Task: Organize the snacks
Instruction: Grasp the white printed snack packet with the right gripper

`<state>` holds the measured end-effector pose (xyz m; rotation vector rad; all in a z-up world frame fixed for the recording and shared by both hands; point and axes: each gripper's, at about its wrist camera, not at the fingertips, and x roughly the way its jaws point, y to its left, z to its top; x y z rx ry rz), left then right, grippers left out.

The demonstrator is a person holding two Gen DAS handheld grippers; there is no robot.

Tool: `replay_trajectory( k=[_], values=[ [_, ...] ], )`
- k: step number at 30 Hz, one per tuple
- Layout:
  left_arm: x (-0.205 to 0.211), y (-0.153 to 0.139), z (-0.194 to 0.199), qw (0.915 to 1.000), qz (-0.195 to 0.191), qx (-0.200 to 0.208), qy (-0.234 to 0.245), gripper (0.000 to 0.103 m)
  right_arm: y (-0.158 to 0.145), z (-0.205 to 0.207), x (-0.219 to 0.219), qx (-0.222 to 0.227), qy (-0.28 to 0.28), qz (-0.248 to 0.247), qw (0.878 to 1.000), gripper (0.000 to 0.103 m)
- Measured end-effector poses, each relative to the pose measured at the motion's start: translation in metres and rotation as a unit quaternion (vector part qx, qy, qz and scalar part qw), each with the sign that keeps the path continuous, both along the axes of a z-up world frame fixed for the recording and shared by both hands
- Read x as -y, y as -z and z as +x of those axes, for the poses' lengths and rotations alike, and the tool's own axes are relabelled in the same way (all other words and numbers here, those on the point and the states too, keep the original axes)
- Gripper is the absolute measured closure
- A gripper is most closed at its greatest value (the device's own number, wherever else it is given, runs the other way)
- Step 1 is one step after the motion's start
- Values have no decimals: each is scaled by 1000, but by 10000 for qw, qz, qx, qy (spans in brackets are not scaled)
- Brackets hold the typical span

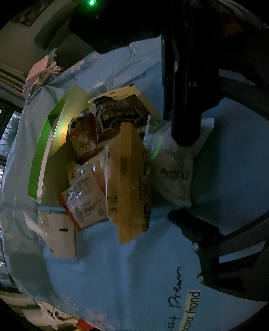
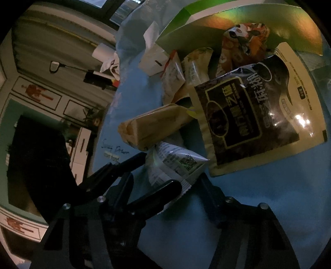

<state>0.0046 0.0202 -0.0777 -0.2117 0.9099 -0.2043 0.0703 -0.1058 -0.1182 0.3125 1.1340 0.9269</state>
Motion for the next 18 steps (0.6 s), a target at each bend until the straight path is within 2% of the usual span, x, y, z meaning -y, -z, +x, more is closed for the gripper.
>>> replay_trajectory(
  k=[4,6,18],
  values=[
    [4,0,0,10000,77,-9,16,26,5,7,4,-115,117,57,9998,54],
    [5,0,-1,9999,103,-2,7,26,8,9,8,-198,158,164,9995,58],
    [23,-15,-20,9998,150,55,77,30,-3,-14,29,-27,87,359,9993,61]
  ],
)
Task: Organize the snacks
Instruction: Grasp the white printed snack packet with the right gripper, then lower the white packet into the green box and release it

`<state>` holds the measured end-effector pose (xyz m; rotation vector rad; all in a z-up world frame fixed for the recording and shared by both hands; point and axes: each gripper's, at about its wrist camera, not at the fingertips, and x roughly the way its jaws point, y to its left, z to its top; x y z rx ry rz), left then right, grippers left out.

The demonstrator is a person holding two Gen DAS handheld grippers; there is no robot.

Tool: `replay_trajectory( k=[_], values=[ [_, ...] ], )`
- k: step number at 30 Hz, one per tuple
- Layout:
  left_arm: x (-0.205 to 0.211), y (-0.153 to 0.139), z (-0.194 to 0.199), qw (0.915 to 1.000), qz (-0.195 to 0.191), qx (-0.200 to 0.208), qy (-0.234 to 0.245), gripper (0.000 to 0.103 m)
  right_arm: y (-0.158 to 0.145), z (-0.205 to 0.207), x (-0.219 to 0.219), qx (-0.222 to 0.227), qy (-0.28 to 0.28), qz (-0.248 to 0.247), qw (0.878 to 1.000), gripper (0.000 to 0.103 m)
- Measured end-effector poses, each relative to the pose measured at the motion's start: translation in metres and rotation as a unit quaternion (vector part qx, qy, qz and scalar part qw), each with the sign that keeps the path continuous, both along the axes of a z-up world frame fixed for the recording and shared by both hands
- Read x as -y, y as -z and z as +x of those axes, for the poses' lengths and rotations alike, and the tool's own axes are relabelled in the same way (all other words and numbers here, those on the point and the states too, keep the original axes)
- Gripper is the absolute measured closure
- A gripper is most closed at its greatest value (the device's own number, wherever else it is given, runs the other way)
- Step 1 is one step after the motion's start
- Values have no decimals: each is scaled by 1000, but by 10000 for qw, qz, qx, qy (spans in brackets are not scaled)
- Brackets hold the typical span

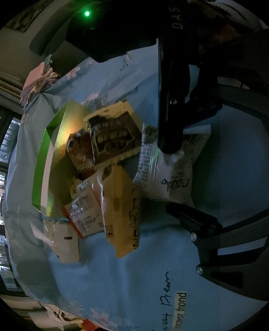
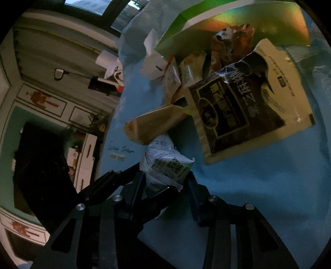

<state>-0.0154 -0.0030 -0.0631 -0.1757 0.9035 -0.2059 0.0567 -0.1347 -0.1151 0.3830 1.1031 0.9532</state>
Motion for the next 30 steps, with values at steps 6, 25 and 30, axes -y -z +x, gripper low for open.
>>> replay_trajectory(
  k=[6,25,30],
  values=[
    [20,-21,-6,9997,48,212,113,31,-18,-13,22,222,47,190,9996,62],
    [60,-66,25,9949,342,797,510,31,-66,-10,71,833,513,635,9932,62],
    [62,-76,51,9936,348,905,571,31,-80,10,75,1070,628,664,9900,62]
  ],
)
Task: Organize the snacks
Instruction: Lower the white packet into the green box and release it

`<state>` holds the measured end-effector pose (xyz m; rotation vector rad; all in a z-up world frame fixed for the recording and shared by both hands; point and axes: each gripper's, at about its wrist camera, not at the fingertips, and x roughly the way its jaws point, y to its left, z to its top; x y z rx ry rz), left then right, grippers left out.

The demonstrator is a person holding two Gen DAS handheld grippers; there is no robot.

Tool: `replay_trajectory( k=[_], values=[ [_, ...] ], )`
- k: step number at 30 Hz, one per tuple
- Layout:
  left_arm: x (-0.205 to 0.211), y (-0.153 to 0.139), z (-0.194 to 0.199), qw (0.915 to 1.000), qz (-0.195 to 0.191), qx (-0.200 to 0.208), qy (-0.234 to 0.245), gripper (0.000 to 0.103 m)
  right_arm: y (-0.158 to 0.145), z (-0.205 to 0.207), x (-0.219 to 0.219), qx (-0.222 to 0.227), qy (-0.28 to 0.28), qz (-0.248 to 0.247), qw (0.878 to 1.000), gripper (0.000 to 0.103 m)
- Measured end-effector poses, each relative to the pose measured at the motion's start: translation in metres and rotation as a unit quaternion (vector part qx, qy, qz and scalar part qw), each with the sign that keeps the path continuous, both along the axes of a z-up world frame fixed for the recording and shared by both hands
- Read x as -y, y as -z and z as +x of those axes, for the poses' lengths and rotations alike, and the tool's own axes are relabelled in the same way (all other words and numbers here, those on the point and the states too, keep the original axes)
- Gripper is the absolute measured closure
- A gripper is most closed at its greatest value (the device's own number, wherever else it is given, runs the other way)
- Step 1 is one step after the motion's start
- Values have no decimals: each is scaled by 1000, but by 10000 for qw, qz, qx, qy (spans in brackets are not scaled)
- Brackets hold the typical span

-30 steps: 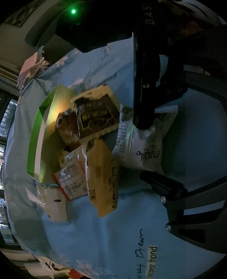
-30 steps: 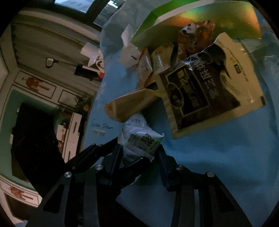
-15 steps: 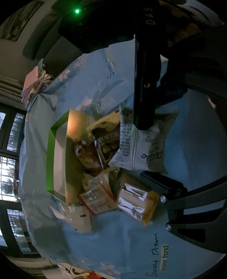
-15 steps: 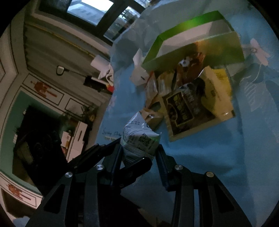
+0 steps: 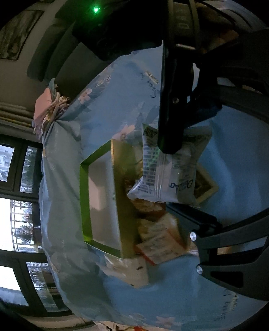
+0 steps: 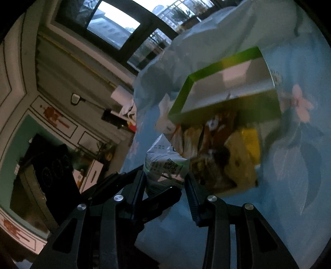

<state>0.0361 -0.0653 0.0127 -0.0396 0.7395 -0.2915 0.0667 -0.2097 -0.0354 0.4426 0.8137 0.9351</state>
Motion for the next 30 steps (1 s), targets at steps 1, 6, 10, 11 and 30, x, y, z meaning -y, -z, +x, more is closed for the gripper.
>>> replay_trajectory(
  k=[1,6,10,11,30],
  values=[
    [0,-2,4,10000,20,25,8,31,-3,4,0,27,14,13,10000,62],
    [-1,-14,31,9998,103,172,4,31,-16,27,-1,200,76,100,9997,62],
    [-6,-19,52,9998,90,202,-13,31,-24,45,-3,290,108,165,9994,62],
    [-8,-20,56,9997,97,203,-18,31,-26,50,-6,290,112,169,9994,62],
    [-42,-1,172,9983,-204,-487,-235,30,-16,164,-46,-69,247,114,9996,62]
  ],
)
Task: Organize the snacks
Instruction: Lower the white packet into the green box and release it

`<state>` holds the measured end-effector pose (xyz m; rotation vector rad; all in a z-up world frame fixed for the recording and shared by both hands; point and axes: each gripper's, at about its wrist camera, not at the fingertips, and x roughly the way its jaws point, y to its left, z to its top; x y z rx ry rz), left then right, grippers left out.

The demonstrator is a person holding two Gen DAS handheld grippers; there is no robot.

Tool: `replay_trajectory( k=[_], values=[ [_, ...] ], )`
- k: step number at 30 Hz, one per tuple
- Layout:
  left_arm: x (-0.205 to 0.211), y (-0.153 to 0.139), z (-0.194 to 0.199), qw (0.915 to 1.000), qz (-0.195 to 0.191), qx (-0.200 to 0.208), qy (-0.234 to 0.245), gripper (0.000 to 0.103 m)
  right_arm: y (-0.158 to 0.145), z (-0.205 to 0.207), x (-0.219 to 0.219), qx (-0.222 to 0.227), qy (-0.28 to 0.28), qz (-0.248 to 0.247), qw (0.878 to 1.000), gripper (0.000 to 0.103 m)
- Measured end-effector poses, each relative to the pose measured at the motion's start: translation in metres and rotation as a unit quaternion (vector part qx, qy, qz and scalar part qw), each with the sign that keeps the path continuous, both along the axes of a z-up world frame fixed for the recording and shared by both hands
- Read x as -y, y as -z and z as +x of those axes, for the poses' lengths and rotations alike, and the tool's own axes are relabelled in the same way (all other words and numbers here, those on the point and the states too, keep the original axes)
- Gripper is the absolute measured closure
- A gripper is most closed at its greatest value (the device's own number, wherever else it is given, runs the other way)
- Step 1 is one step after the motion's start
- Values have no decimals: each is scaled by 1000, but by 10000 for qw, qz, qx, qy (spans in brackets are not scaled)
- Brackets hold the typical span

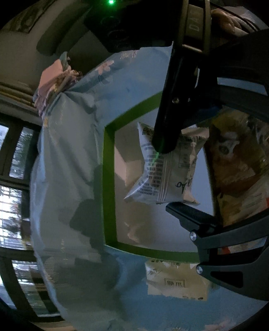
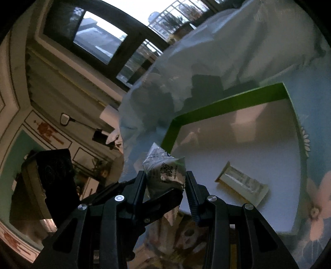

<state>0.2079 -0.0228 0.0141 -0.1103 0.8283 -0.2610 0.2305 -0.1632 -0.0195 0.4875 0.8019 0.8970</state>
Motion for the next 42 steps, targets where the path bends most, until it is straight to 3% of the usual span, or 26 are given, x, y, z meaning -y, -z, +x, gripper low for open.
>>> replay_trajectory(
  k=[8,15,17,19,28,31,42],
  values=[
    [-20,29,21,9980,-185,-579,-200,32,19,27,-28,-252,40,-480,9985,62],
    [-30,33,25,9971,-198,-628,-386,30,16,29,-41,156,379,-1165,9923,62],
    [-32,30,24,9972,-234,-581,-408,30,14,28,-37,189,418,-1093,9930,62],
    [-34,25,22,9971,-243,-537,-491,26,11,26,-30,203,515,-1023,9932,51],
    [-49,2,-3,9953,-33,-398,-879,15,-2,2,1,297,832,-862,9924,38],
    [-54,-4,-17,9944,2,-395,-975,1,-7,-9,8,293,851,-766,9930,37],
    [-61,-25,-90,9936,323,-135,-1074,1,-14,-62,31,306,689,-490,9959,30]
  ],
)
